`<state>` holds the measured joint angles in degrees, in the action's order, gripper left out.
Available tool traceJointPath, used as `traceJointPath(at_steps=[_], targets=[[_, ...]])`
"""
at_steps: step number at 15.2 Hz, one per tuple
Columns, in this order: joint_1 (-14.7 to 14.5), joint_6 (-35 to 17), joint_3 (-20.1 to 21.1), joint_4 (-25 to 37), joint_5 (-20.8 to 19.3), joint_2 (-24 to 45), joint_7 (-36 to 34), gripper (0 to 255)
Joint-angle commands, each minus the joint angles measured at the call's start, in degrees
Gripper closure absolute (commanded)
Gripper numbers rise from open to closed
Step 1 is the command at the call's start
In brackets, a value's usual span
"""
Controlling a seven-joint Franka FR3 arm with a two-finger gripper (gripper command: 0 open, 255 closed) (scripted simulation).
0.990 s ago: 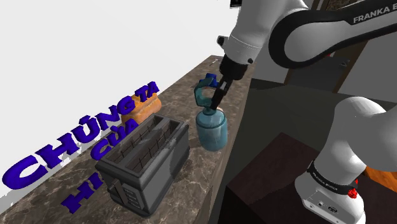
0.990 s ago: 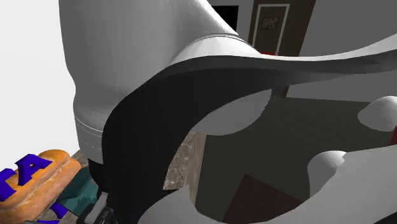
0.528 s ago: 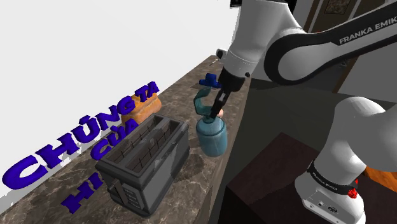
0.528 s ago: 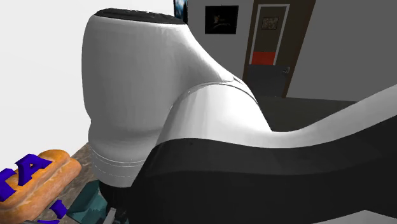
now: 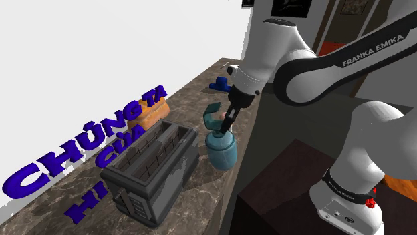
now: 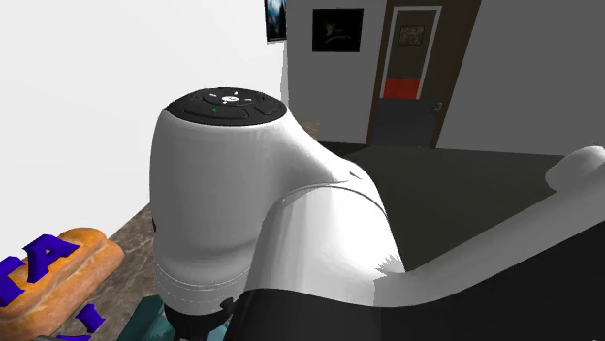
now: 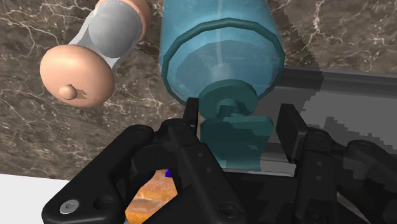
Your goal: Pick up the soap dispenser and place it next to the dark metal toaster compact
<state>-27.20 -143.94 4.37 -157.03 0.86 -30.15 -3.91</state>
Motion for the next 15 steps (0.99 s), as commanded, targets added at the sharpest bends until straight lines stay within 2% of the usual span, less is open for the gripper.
traceJointPath(at_steps=[1,7,8,13,15], targets=[[0.0,-0.9,0.0,-0.2,0.0,0.5,0.0,255],[0.0,-0.9,0.0,-0.2,0.0,0.5,0.0,255],[0.0,-0.9,0.0,-0.2,0.0,0.5,0.0,0],[0.0,-0.9,0.0,-0.2,0.0,0.5,0.0,0],[-0.2,4.1,-0.2,0.9,0.1,-3.4,0.2,0]])
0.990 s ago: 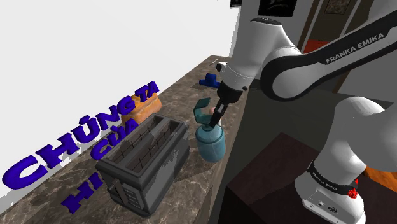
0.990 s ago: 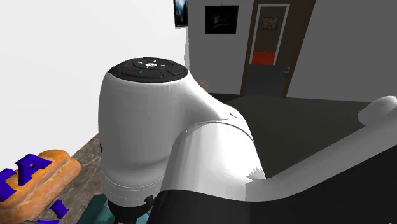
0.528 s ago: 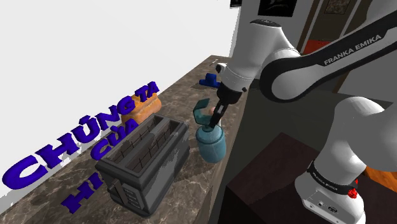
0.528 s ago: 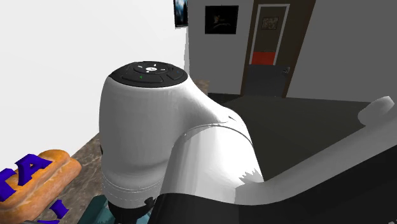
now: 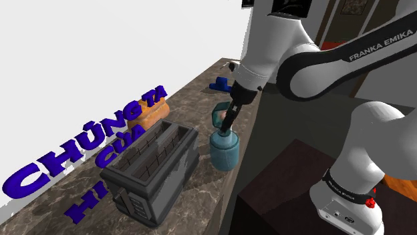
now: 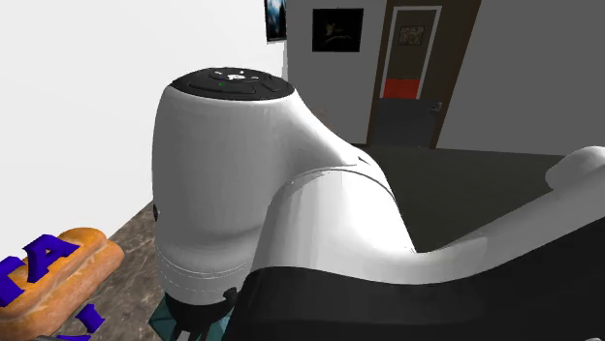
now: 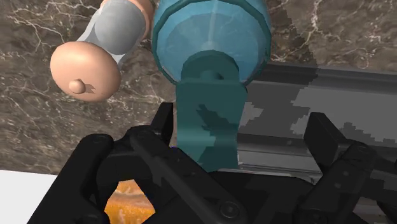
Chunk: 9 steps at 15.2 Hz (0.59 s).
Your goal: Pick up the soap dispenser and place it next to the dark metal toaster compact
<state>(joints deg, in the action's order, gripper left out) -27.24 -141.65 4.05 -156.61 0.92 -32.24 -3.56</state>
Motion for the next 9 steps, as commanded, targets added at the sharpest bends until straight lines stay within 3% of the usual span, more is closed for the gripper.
traceJointPath(at_steps=[1,2,9], targets=[[-0.2,4.3,0.0,1.2,0.1,-3.0,-0.1,0],[-0.3,6.3,0.0,1.8,0.2,-4.3,-0.1,0],[-0.3,6.3,0.0,1.8,0.2,-4.3,-0.1,0]])
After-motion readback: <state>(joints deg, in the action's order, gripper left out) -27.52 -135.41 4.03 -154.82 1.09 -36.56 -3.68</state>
